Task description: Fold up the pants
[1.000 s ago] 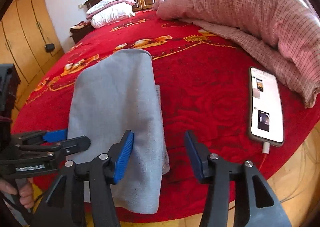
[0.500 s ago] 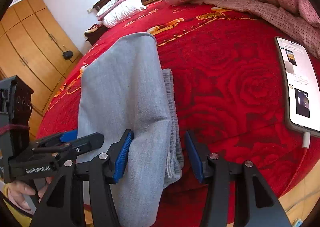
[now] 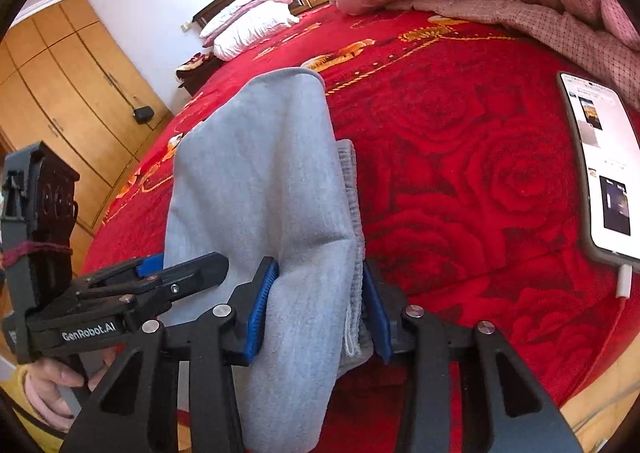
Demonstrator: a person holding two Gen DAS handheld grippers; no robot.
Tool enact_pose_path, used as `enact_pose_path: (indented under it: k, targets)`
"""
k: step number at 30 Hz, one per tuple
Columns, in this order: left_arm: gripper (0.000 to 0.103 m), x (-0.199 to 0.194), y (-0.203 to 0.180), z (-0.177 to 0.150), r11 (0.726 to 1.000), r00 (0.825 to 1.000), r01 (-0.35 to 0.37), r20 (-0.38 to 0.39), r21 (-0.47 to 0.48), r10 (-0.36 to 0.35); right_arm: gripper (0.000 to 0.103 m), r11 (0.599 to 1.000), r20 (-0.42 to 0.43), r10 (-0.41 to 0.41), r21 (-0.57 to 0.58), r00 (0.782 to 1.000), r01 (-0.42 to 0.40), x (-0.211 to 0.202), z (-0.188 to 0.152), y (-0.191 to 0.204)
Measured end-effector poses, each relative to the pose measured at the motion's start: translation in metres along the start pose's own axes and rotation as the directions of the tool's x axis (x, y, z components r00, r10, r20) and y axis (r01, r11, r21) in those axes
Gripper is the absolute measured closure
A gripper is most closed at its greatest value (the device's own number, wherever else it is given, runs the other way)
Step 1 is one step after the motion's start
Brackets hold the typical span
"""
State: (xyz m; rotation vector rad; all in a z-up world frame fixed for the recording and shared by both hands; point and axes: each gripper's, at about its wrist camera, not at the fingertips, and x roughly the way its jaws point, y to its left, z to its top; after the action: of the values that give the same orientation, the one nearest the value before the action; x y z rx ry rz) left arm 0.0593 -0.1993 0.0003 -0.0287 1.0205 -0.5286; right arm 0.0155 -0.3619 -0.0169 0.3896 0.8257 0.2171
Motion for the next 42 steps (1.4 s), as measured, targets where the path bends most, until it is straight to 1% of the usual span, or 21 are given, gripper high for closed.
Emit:
enact_pose_path:
  k: [4, 6, 8, 9, 11, 14, 15, 21, 27, 30, 34, 39, 42]
  targets:
    - [0.035, -0.001, -0.003, 0.0, 1.0, 1.0, -0.014, 0.005, -0.004, 0.015, 0.059, 0.999, 0.024, 0.025, 0.029, 0.999, -0.026, 0.0, -0.003, -0.006]
    - [0.04, -0.003, -0.005, -0.001, 1.0, 1.0, -0.017, 0.008, -0.003, 0.017, 0.059, 0.999, 0.031, 0.021, 0.04, 0.999, -0.022, -0.001, -0.002, -0.003]
    - [0.053, -0.007, -0.007, -0.001, 1.0, 1.0, -0.013, 0.018, -0.004, 0.013, 0.063, 0.999, 0.05, 0.013, 0.048, 0.999, -0.015, -0.005, -0.004, 0.0]
    - [0.056, -0.01, -0.009, -0.001, 1.0, 1.0, -0.016, 0.024, -0.001, 0.016, 0.065, 0.999, 0.063, 0.012, 0.047, 0.998, -0.015, -0.009, -0.006, 0.002]
    - [0.067, -0.017, -0.009, -0.001, 1.0, 0.999, -0.014, 0.035, 0.005, 0.013, 0.069, 0.998, 0.089, 0.02, 0.056, 0.996, -0.025, -0.018, -0.009, 0.004]
    - [0.074, -0.028, -0.008, -0.001, 1.0, 0.999, 0.015, 0.049, 0.006, -0.015, 0.071, 0.997, 0.109, 0.027, 0.068, 0.994, -0.035, -0.029, -0.012, 0.009]
    - [0.074, -0.033, -0.008, -0.001, 1.0, 0.998, 0.025, 0.054, 0.005, -0.025, 0.072, 0.997, 0.111, 0.033, 0.069, 0.993, -0.041, -0.032, -0.013, 0.01]
    - [0.076, -0.064, -0.002, 0.0, 0.999, 0.995, 0.031, 0.1, 0.013, -0.032, 0.072, 0.995, 0.133, 0.068, 0.069, 0.989, -0.078, -0.043, -0.019, 0.034]
    - [0.076, -0.098, 0.021, 0.003, 0.999, 0.989, 0.032, 0.148, -0.007, -0.03, 0.072, 0.994, 0.15, 0.109, 0.014, 0.983, -0.113, -0.045, -0.009, 0.072]
    - [0.076, -0.116, 0.038, 0.005, 1.0, 0.985, 0.022, 0.173, -0.021, -0.019, 0.072, 0.991, 0.14, 0.134, -0.018, 0.981, -0.133, -0.038, -0.002, 0.094]
    - [0.076, -0.137, 0.073, 0.009, 0.998, 0.982, 0.004, 0.191, -0.063, 0.008, 0.072, 0.987, 0.11, 0.153, -0.061, 0.982, -0.147, -0.022, 0.008, 0.127]
    - [0.076, -0.157, 0.12, 0.013, 0.991, 0.979, 0.022, 0.204, -0.132, 0.005, 0.072, 0.979, 0.087, 0.176, -0.115, 0.98, -0.166, -0.001, 0.02, 0.17]
    - [0.076, -0.165, 0.153, 0.015, 0.981, 0.977, 0.041, 0.212, -0.189, 0.0, 0.072, 0.975, 0.075, 0.184, -0.14, 0.98, -0.173, 0.013, 0.025, 0.193]
